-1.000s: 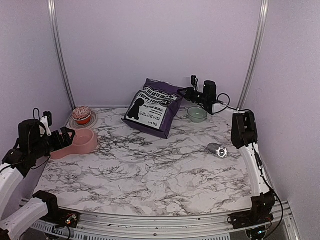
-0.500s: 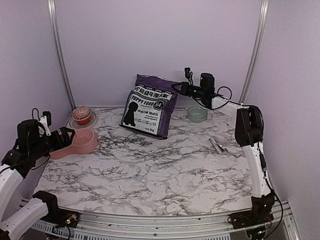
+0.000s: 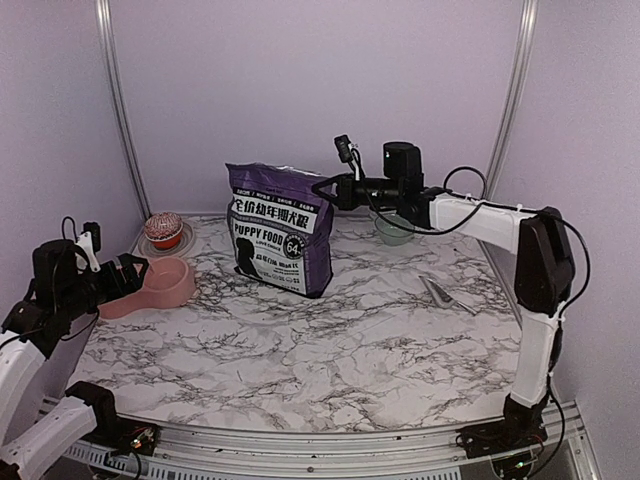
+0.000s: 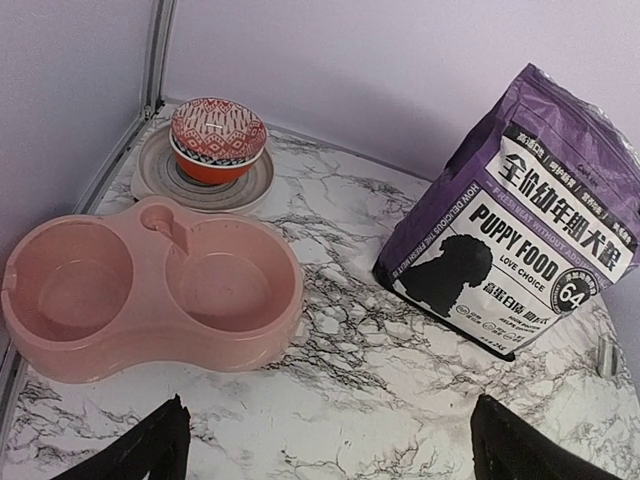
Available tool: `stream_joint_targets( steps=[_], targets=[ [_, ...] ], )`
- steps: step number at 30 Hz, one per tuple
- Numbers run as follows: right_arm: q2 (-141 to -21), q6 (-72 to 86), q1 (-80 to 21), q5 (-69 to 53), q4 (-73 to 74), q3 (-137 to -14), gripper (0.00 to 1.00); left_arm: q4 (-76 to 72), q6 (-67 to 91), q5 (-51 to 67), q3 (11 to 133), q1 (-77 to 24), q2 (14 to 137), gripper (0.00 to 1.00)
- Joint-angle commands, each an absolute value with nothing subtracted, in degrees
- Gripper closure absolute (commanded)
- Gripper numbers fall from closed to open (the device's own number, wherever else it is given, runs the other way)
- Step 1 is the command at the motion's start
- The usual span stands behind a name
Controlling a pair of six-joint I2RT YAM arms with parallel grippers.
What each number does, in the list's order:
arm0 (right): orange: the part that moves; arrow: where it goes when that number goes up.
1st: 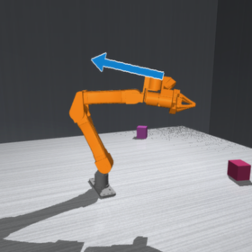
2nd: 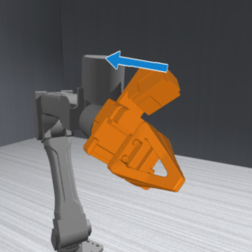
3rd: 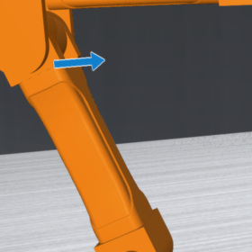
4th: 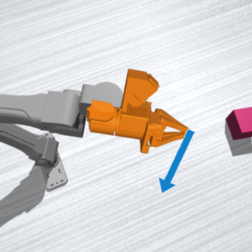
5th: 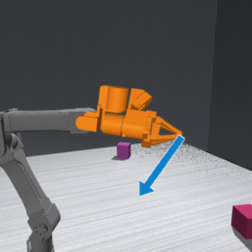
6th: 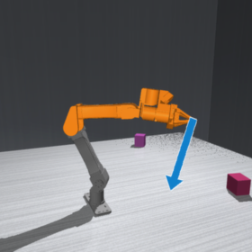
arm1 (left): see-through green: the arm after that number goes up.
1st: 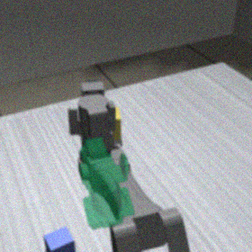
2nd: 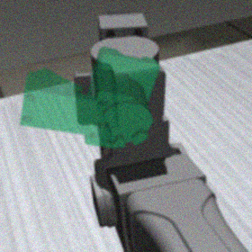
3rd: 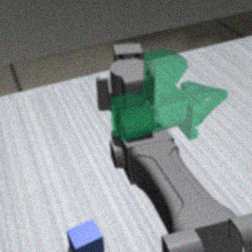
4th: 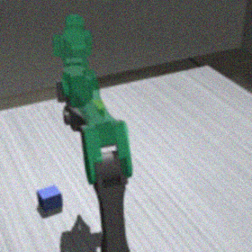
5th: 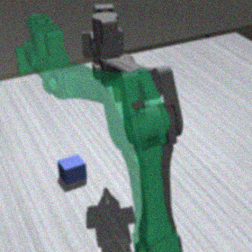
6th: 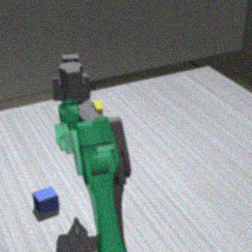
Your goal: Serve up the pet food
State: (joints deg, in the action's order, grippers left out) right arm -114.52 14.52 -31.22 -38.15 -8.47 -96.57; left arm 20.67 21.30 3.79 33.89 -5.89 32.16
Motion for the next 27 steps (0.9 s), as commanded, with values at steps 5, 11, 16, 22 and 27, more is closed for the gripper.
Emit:
stream_joint_targets(
  steps=[5,11,16,22,27],
  targets=[
    [-94.6,11.87,-34.05,-32.44,-11.31,-79.0,1.0,21.22,21.65,1.34,33.4,-5.98,31.49,0.01],
    [-83.49,11.5,-37.88,-27.37,-7.37,-68.6,1.0,21.19,21.68,0.81,33.3,-5.97,31.1,0.01],
    [-76.6,13.02,-40.85,-25.96,-4.49,-61.79,1.0,21.21,21.79,2.38,33.38,-5.97,32.16,0.01],
    [-72.7,13.45,-41.31,-21.66,-1.52,-58.24,1.0,20.78,21.91,5.17,33.44,-5.93,33.03,0.01],
    [-73.94,9.84,-41.31,-19.25,1.2,-59.94,0.8,19.71,22.32,6.7,33.37,-5.97,33.93,0.02]
  ],
)
